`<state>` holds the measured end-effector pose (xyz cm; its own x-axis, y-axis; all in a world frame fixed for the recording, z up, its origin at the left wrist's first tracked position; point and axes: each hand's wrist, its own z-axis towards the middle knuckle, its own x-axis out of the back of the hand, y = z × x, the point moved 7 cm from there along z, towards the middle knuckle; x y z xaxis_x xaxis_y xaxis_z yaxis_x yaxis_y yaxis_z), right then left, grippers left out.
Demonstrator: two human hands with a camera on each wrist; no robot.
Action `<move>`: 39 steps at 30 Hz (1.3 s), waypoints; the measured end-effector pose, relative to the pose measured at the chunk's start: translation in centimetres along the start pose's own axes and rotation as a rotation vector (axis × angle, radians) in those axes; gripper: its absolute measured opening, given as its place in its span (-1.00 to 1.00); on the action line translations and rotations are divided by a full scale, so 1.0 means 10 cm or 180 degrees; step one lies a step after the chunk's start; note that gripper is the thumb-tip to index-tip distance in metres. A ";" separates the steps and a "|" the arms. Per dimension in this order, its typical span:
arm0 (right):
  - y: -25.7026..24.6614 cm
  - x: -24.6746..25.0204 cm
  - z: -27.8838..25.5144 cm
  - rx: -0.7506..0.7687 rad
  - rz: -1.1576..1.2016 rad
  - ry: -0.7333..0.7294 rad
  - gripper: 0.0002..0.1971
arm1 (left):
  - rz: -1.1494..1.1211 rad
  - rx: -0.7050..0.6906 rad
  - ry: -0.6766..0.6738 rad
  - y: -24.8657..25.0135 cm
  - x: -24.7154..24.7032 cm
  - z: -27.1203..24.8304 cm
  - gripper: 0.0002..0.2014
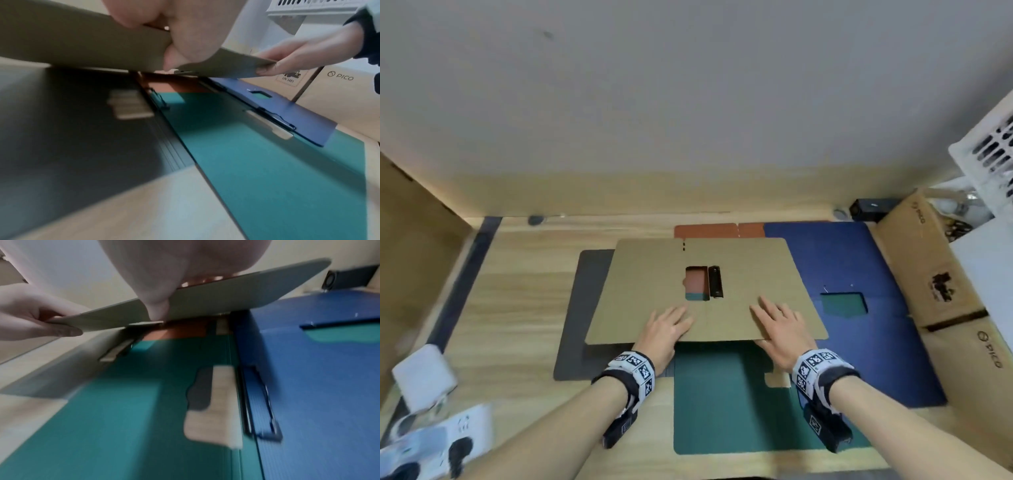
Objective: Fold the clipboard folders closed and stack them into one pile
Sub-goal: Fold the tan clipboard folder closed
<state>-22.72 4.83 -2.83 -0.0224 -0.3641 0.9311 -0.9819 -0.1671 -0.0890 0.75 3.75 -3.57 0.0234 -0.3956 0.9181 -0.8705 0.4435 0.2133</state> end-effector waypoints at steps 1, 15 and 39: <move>-0.01 -0.13 -0.01 -0.0018 0.0007 -0.0053 -0.25 | -0.0026 0.0012 -0.0032 0.01 -0.11 -0.02 -0.17; 0.02 -0.61 0.13 -0.0057 0.0571 -0.0072 -0.11 | 0.0237 -0.0011 -0.0261 -0.02 -0.64 -0.03 -0.12; -0.29 -0.51 0.71 0.0113 0.0488 -0.0084 -0.02 | -0.2841 0.3214 0.1411 -1.61 -0.24 -0.44 -0.50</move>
<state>-18.43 0.67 -9.81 -0.1660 -0.4118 0.8960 -0.9601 -0.1399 -0.2422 16.87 1.06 -7.76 0.7292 0.1317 0.6715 -0.4489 -0.6485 0.6148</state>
